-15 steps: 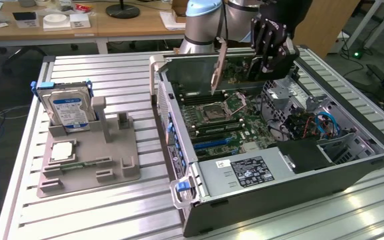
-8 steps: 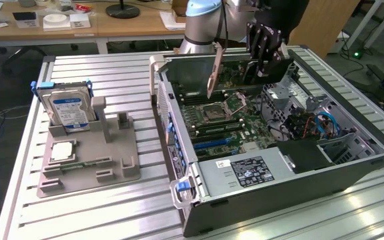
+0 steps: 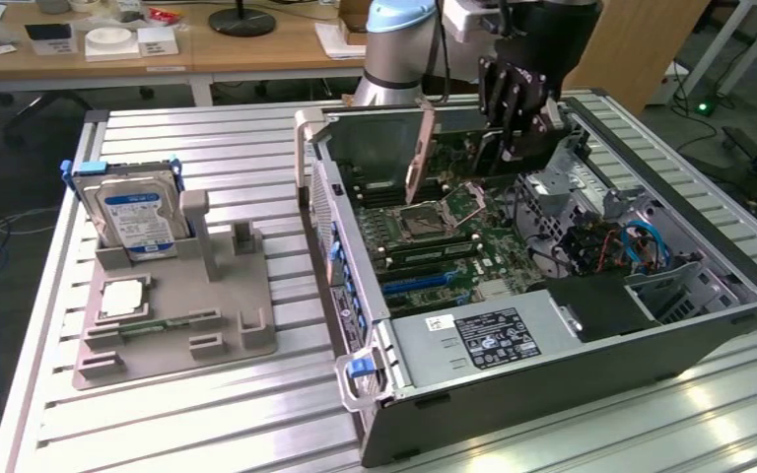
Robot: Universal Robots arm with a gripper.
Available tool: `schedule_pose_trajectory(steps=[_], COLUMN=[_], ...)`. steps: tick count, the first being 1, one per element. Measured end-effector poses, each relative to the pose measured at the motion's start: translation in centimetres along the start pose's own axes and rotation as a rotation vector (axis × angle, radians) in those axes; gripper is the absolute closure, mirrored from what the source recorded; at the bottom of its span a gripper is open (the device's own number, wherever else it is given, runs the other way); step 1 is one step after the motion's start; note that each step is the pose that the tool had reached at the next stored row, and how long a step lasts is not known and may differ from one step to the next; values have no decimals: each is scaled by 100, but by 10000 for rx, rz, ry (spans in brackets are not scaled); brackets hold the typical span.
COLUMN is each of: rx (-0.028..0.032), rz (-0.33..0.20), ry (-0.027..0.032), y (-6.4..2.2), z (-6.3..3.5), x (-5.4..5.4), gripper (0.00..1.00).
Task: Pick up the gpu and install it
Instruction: 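Insert the gpu into the slot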
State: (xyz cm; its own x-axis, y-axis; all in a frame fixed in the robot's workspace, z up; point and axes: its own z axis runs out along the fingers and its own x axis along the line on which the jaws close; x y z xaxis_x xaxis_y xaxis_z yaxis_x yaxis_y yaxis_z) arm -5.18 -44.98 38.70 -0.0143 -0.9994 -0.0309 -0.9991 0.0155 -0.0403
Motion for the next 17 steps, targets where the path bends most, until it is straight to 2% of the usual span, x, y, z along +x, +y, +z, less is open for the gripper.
schedule_pose_trajectory(steps=[7,10,12,15,17], rx=[-1,0,-1,9,14], rz=[0,-1,25,311,482], ry=[3,1,21,76,83], y=[11,76,115,123,124], z=[127,180,216,269,305], x=[-41,-51,-54,-58,-57], gripper=[72,72,72,72,72])
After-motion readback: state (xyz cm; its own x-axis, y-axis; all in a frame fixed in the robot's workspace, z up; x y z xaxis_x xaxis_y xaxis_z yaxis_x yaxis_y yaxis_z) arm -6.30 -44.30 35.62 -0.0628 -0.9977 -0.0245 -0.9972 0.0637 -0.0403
